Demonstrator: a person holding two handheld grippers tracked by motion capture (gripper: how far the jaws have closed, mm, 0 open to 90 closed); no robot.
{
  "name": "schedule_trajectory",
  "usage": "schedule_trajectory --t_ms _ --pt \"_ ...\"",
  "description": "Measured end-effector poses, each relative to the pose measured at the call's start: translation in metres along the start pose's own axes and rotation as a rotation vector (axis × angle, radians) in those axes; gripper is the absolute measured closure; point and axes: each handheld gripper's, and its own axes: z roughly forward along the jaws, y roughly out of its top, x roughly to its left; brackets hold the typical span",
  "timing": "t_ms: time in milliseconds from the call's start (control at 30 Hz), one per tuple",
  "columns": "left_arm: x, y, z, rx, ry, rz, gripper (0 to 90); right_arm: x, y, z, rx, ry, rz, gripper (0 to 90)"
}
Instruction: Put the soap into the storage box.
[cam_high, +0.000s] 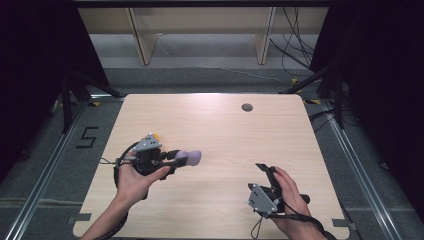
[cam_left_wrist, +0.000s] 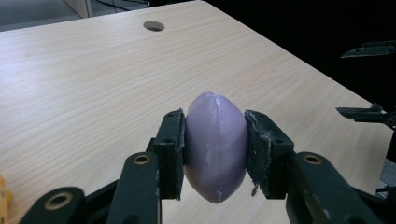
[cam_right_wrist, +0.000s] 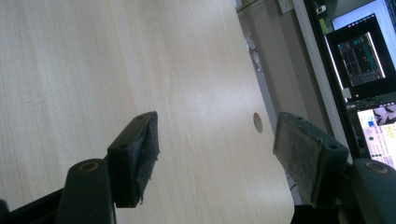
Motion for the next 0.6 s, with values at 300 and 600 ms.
schedule_trajectory --t_ms 300,600 --pt "0.005 -0.002 -0.008 -0.002 0.045 0.002 58.9 -0.002 -0.001 0.001 -0.007 0.002 -0.027 31.9" --pt "0.013 -0.005 -0.017 0.023 0.097 0.028 59.0 0.001 0.0 0.0 0.006 0.01 0.013 31.9"
